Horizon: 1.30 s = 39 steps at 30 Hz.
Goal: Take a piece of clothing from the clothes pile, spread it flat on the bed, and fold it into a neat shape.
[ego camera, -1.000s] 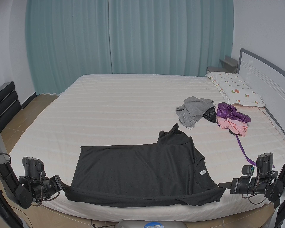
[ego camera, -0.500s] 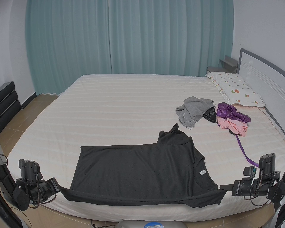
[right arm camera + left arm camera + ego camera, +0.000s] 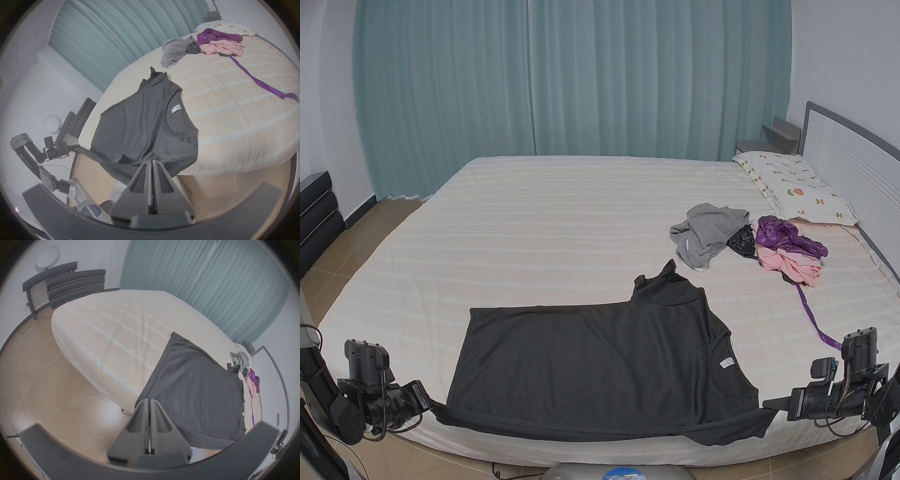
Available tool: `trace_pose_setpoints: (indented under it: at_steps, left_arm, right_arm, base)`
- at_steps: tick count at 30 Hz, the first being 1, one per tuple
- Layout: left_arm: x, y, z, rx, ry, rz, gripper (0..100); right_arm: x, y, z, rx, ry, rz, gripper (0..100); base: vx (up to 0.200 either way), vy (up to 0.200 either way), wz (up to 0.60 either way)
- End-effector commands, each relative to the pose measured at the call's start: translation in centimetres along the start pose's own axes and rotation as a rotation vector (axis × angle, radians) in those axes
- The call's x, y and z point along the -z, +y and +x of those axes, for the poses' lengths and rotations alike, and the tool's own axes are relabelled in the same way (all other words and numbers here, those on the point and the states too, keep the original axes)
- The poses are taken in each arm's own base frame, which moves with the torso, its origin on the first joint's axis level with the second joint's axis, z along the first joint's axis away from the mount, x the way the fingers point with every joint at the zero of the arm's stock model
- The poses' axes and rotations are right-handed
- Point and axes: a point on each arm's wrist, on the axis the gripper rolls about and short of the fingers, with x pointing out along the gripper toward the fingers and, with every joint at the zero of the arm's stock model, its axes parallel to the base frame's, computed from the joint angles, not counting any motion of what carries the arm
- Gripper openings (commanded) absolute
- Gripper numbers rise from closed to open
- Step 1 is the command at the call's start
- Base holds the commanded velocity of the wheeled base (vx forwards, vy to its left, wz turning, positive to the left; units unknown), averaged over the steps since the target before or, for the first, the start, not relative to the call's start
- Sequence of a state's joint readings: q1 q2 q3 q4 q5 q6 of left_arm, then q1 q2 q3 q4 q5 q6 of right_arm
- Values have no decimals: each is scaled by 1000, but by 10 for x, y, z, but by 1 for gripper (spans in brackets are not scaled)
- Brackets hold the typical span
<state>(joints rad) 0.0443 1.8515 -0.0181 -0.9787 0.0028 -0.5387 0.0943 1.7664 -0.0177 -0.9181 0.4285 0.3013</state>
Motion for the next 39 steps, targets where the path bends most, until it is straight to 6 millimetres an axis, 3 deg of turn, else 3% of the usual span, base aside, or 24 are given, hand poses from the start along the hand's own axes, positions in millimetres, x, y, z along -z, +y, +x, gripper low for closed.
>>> trace_pose_setpoints:
  at_steps: [1, 10, 17, 18, 26, 39]
  left_arm:
    - [-1, -1, 12, -13, 24, 4, 0]
    - [-22, -13, 40, -1, -22, 16, 0]
    - [-24, -17, 53, -3, -14, 68, 0]
    - [-26, -21, 65, -3, -11, 79, 0]
    - [-33, -30, 92, -28, -34, 91, 0]
    - [-30, -30, 121, -42, -8, 86, 0]
  right_arm:
    - [-5, -3, 10, 17, 12, 5, 0]
    - [-36, -11, 48, 71, -21, -6, 0]
    - [-47, -13, 69, 68, -13, -13, 0]
    - [-54, -16, 79, 74, 0, -4, 0]
    - [-78, -18, 102, 79, 19, 7, 0]
    - [-87, -27, 125, 93, 59, 25, 0]
  base:
    - [0, 0, 0]
    - [0, 0, 0]
    - [0, 0, 0]
    - [0, 0, 0]
    - [0, 0, 0]
    - [0, 0, 0]
